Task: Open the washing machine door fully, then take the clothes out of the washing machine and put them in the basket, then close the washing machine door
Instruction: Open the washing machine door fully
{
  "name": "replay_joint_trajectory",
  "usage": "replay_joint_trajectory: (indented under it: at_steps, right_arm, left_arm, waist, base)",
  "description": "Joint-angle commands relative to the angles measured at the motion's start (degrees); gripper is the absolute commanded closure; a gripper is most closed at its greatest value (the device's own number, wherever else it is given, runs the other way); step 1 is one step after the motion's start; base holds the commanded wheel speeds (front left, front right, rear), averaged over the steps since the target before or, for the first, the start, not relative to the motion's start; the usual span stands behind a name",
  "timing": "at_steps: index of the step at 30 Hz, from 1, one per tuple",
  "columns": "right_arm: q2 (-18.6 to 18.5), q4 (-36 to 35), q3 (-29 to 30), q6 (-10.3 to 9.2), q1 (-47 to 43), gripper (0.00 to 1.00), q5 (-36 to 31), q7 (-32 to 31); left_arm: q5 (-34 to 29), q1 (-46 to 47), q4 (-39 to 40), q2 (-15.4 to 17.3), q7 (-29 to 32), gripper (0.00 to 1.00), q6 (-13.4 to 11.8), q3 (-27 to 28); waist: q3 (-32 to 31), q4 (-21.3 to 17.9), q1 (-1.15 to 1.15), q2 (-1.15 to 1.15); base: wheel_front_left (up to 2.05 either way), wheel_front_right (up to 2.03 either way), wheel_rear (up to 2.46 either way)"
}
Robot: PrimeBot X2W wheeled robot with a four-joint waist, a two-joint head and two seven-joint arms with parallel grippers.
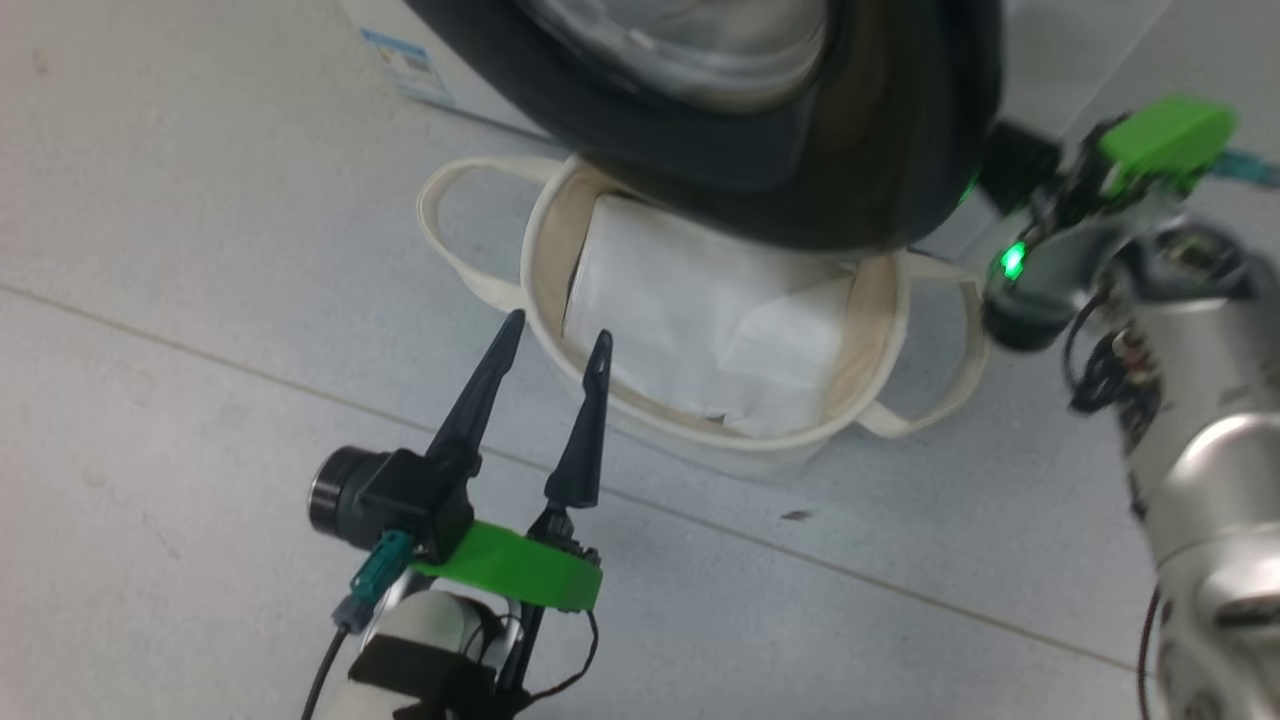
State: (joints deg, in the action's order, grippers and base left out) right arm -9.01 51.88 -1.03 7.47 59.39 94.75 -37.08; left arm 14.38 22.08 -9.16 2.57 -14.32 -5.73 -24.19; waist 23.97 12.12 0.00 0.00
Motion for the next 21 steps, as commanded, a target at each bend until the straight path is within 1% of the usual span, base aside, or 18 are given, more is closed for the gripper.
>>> replay_joint_trajectory:
  at_steps: [1,3,7,11,17,21]
  right_arm:
    - [2.5,-2.5,-1.4,0.02,-1.7,1.0,-0.5,-0.7]
    - [3.5,-4.1,-2.1,0.02,-4.5,1.0,-0.7,-0.7]
    - [5.4,-6.4,-3.1,0.02,-10.0,1.0,1.2,-1.1]
    - [6.0,-8.7,-5.9,0.02,-14.5,1.0,3.4,-1.1]
    - [6.1,-10.5,-14.9,0.02,-19.1,1.0,12.6,1.2]
    - [6.1,-11.7,-20.8,0.02,-21.1,1.0,17.0,3.8]
  left_arm:
    - [0.2,-1.0,1.4,0.3,-0.7,0.0,0.2,2.4]
    - [0.2,-1.8,1.2,0.3,-0.7,0.0,0.4,2.9]
    - [0.1,-3.6,0.7,0.3,-0.7,0.0,1.0,4.5]
    - [-0.1,-5.5,0.4,0.3,-0.7,0.0,1.4,6.1]
    - [-0.3,-7.6,-0.1,0.3,-0.7,0.0,2.0,7.8]
    - [0.0,-8.8,-0.2,0.3,-0.7,0.0,2.2,8.5]
  waist:
    - [-1.7,-0.7,0.0,0.0]
    - [-3.1,-1.0,0.0,0.0]
    - [-5.8,-1.7,0.0,0.0]
    - [-7.8,-1.9,0.0,0.0]
    - [-10.5,-1.4,0.0,0.0]
    - [-12.4,-1.0,0.0,0.0]
  base:
    - [0.0,0.0,0.0]
    - [0.0,0.0,0.0]
    - [0.0,0.0,0.0]
    - [0.0,0.0,0.0]
    - [0.0,0.0,0.0]
    - [0.0,0.0,0.0]
